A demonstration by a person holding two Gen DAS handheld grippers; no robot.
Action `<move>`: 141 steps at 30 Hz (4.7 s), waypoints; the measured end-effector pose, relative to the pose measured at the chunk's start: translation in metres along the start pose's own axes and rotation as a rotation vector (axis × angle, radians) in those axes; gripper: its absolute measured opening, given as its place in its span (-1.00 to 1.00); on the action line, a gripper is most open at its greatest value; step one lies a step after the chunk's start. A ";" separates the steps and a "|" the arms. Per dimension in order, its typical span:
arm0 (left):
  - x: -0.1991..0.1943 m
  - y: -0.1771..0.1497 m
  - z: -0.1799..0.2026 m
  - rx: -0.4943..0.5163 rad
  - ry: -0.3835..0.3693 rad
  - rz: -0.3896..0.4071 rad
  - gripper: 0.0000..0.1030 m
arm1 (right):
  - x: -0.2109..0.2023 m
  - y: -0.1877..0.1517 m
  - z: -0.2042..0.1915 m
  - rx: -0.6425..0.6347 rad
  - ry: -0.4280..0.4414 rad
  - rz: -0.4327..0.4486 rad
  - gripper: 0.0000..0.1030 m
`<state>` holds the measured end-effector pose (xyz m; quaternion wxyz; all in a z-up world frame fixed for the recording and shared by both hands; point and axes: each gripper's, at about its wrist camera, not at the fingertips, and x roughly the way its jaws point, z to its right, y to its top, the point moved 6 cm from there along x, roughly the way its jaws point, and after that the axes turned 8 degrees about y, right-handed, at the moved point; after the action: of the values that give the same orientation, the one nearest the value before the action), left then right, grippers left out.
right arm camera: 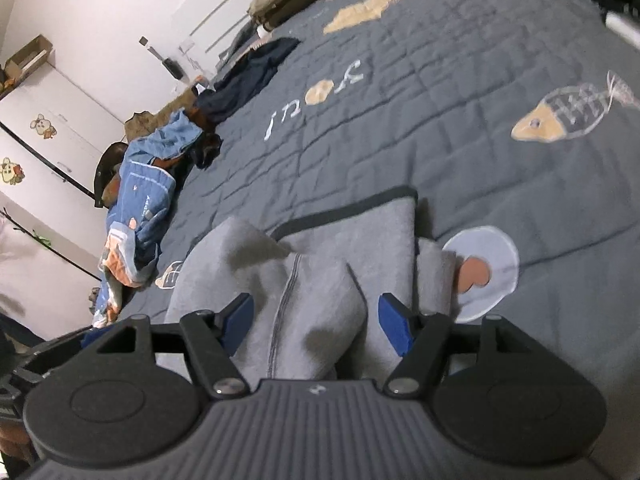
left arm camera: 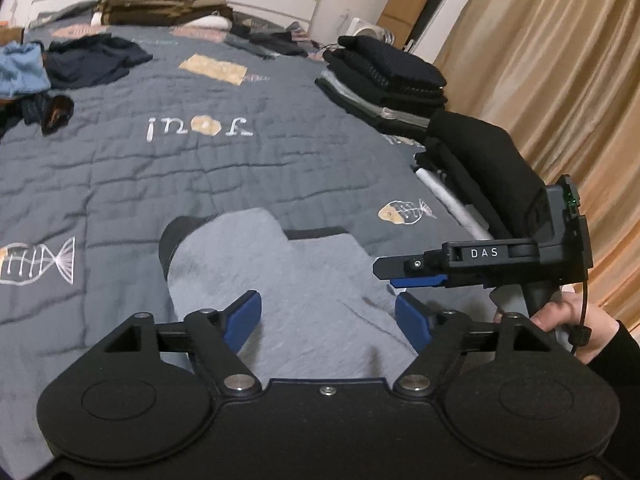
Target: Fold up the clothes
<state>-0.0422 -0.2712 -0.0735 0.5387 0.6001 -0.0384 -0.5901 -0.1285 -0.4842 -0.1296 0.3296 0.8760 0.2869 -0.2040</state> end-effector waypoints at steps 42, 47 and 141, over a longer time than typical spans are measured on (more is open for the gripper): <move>0.007 0.001 -0.013 -0.059 0.005 0.007 0.53 | 0.013 0.003 0.003 0.040 0.063 0.082 -0.82; -0.002 0.008 -0.019 -0.103 -0.027 0.047 0.53 | -0.007 0.010 -0.025 -0.008 0.181 0.128 -0.82; 0.001 -0.033 -0.053 -0.221 -0.190 0.077 -0.84 | 0.084 0.001 -0.016 -0.137 0.055 -0.086 -0.19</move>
<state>-0.0213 -0.2264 -0.1113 0.6176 0.4765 -0.0470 -0.6239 -0.0620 -0.4433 -0.1637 0.3718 0.8435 0.3466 -0.1735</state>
